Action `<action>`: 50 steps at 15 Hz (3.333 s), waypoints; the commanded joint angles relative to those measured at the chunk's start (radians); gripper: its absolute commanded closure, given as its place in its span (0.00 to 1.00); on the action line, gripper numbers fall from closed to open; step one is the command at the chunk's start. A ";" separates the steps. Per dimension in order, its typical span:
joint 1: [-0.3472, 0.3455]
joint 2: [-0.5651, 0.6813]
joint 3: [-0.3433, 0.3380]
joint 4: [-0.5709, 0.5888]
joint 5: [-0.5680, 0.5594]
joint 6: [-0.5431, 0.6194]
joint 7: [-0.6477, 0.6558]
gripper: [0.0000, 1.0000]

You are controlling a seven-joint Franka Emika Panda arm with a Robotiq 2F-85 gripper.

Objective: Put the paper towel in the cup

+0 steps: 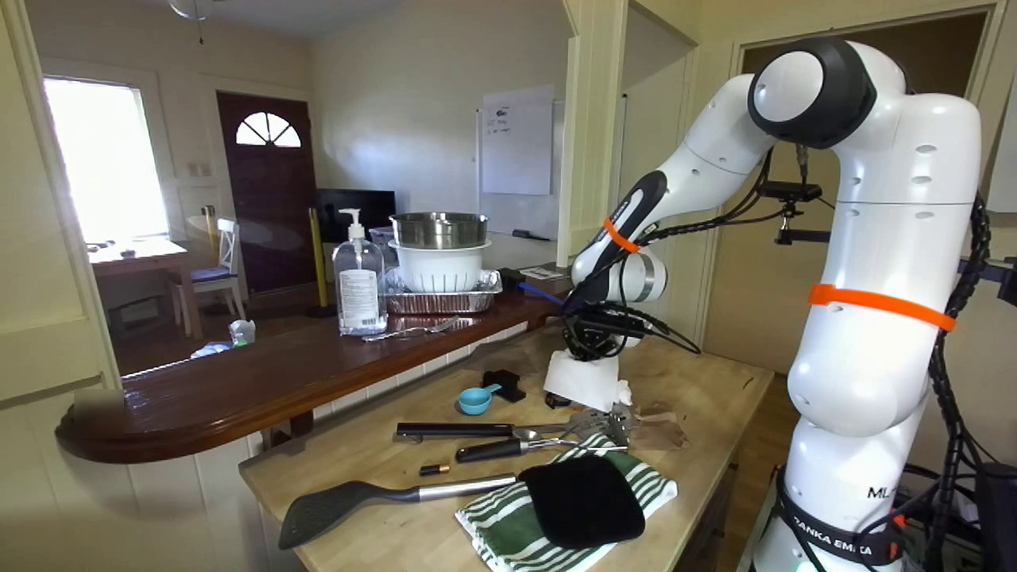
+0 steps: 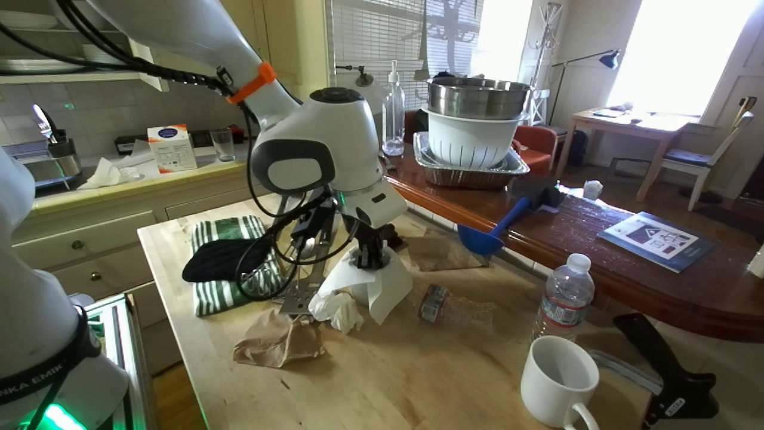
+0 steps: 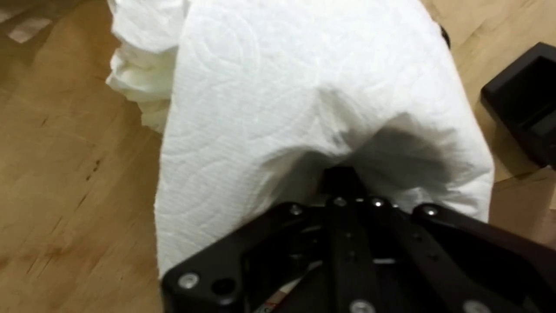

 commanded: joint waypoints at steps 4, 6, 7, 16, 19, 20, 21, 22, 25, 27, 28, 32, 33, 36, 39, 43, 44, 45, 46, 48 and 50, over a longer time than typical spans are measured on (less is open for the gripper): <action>0.004 -0.008 -0.014 0.022 0.001 -0.053 -0.047 1.00; 0.004 -0.034 -0.016 0.025 -0.006 -0.079 -0.036 0.73; 0.004 -0.043 -0.019 0.029 -0.024 -0.088 -0.014 0.66; -0.002 -0.138 -0.017 0.047 -0.076 -0.179 0.086 0.01; -0.001 -0.162 -0.011 0.051 -0.072 -0.213 0.101 0.00; -0.002 -0.170 -0.009 0.055 -0.074 -0.230 0.113 0.00; -0.001 -0.177 -0.007 0.058 -0.067 -0.247 0.118 0.00; -0.002 -0.184 -0.005 0.062 -0.068 -0.262 0.129 0.00; -0.004 -0.199 0.003 0.081 -0.074 -0.318 0.168 0.00; -0.006 -0.200 0.008 0.084 -0.079 -0.318 0.188 0.27; -0.005 -0.200 0.009 0.085 -0.076 -0.311 0.193 0.27; -0.006 -0.189 0.014 0.081 -0.081 -0.290 0.211 0.58; -0.007 -0.184 0.013 0.082 -0.080 -0.287 0.213 0.66; -0.014 -0.169 0.013 0.079 -0.099 -0.290 0.231 0.88; -0.021 -0.145 0.011 0.074 -0.138 -0.271 0.252 1.00; -0.016 -0.108 0.005 0.073 -0.142 -0.263 0.262 1.00; -0.014 -0.099 0.005 0.071 -0.144 -0.253 0.264 1.00; -0.014 -0.086 0.004 0.068 -0.150 -0.236 0.269 1.00; -0.014 -0.076 0.002 0.066 -0.152 -0.222 0.268 1.00; -0.011 -0.055 -0.002 0.058 -0.152 -0.176 0.267 1.00; -0.009 -0.035 -0.007 0.052 -0.142 -0.146 0.263 1.00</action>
